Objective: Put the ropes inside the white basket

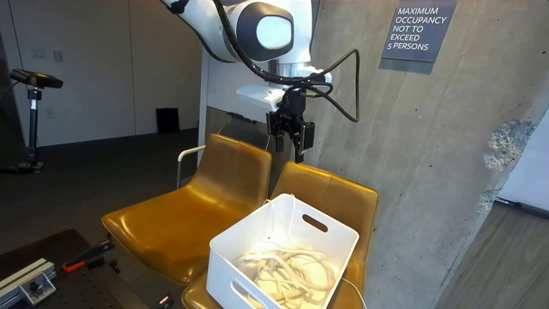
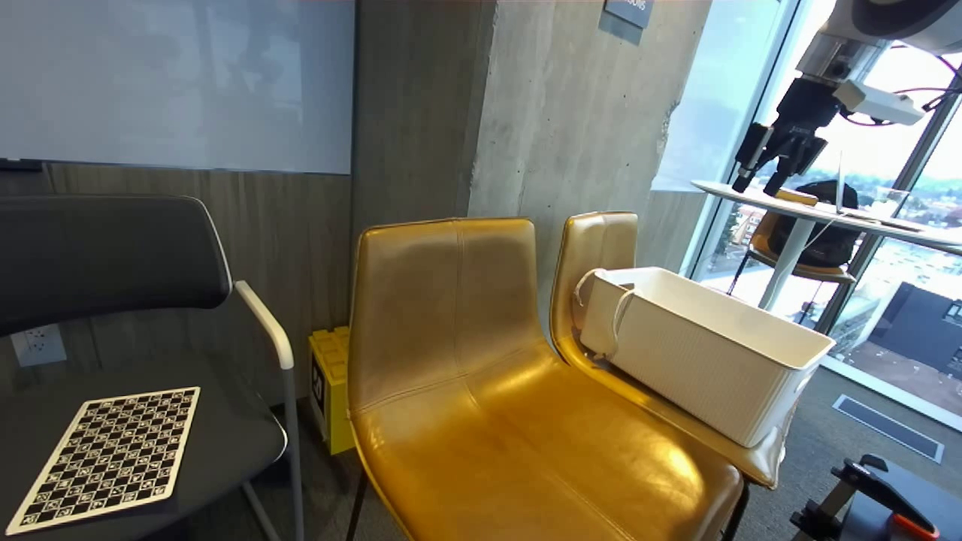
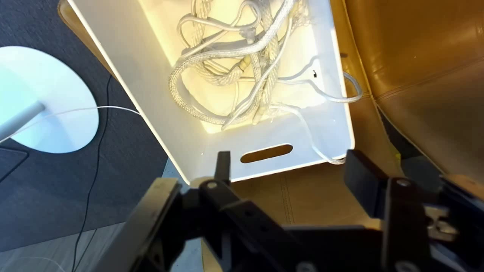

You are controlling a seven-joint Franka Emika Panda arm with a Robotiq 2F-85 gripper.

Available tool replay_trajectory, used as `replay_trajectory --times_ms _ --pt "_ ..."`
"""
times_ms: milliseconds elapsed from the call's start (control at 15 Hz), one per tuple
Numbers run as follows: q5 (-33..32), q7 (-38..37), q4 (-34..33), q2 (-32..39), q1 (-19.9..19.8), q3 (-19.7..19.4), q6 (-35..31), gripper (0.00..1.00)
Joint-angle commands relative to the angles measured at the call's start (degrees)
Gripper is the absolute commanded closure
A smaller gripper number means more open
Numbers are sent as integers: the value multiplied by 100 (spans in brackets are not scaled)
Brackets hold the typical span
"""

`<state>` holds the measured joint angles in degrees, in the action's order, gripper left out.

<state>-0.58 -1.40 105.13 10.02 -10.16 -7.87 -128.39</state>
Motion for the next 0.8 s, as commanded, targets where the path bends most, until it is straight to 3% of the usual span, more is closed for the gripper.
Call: replay_trajectory --times_ms 0,400,733 --pt "92 142 562 -383 157 116 -441 0" --pt "-17 397 1426 -743 680 578 -1658 0" --pt "-819 482 1044 -286 1222 954 -1852 0"
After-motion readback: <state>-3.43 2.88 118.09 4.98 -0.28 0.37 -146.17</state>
